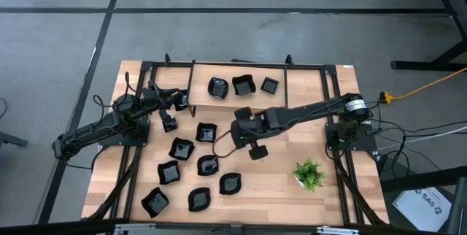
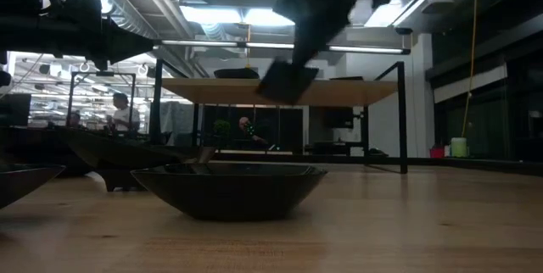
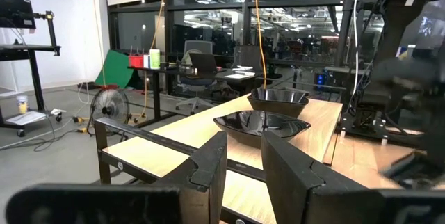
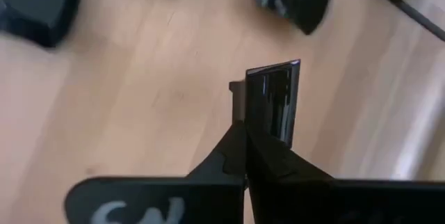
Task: Pick & Place Mini shaped plates
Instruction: Stack the square plate on top of the square plate on the shelf, then stack the distorted square plate on top of the distorted square plate on the shelf
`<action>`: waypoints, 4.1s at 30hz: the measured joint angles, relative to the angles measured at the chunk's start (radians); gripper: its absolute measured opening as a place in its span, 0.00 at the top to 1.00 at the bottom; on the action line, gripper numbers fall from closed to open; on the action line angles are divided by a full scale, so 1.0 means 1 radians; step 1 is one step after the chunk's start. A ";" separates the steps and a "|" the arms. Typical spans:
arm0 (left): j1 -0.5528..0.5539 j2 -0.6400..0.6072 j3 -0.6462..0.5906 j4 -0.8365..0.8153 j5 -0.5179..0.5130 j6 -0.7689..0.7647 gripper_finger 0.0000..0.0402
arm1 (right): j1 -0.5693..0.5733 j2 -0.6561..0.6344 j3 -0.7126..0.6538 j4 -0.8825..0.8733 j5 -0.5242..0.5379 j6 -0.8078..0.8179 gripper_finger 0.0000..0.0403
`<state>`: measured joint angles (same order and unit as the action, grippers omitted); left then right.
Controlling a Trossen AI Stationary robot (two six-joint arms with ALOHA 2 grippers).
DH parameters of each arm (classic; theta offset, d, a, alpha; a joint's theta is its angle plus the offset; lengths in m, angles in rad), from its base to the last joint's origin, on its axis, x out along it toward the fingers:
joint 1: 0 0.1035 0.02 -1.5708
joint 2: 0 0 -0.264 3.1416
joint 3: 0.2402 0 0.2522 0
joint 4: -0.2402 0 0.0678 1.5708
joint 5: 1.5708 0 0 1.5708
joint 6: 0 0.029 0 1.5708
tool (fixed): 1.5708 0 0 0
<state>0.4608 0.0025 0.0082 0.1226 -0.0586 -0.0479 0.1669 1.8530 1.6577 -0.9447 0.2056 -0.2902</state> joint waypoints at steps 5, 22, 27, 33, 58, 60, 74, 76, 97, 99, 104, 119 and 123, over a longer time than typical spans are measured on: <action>0.000 0.000 0.000 0.000 0.000 0.000 0.79 | 0.000 -0.001 0.126 -0.132 0.007 0.167 1.00; 0.000 0.000 0.000 0.000 0.000 0.000 0.79 | -0.075 -0.004 0.369 -0.625 0.192 0.557 1.00; 0.000 0.000 0.000 0.000 0.000 0.000 0.79 | -0.150 -0.009 0.369 -0.626 0.243 0.546 1.00; 0.000 0.000 0.000 0.000 0.000 0.000 0.79 | -0.238 -0.009 0.367 -0.626 0.274 0.548 1.00; 0.000 0.000 0.000 0.000 0.000 0.000 0.79 | -0.297 -0.009 0.197 -0.577 0.366 0.510 1.00; 0.000 0.000 0.000 0.000 0.000 0.000 0.79 | -0.297 -0.009 0.197 -0.578 0.391 0.506 1.00; 0.000 0.000 0.000 0.000 0.000 0.000 0.79 | -0.297 -0.009 0.245 -0.567 0.370 0.489 1.00; 0.000 0.000 0.000 0.000 0.000 0.000 0.79 | -0.297 -0.009 0.235 -0.549 0.370 0.488 1.00; 0.000 0.000 0.000 0.000 0.000 0.000 0.79 | -0.302 -0.008 0.187 -0.496 0.377 0.466 0.89; 0.000 0.000 0.000 0.000 0.000 0.000 0.79 | -0.302 -0.008 0.187 -0.492 0.378 0.466 0.86; 0.000 0.000 0.000 0.000 0.000 0.000 0.79 | -0.302 -0.009 0.187 -0.492 0.377 0.470 0.78; 0.000 0.000 0.000 0.000 0.000 0.000 0.79 | -0.214 -0.009 0.187 -0.455 0.213 0.539 0.67; 0.000 0.000 0.000 0.000 0.000 0.000 0.79 | -0.151 -0.009 0.153 -0.437 0.213 0.454 0.68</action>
<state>0.4609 0.0025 0.0080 0.1228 -0.0587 -0.0482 0.0159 1.8439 1.8102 -1.3821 0.4183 0.1638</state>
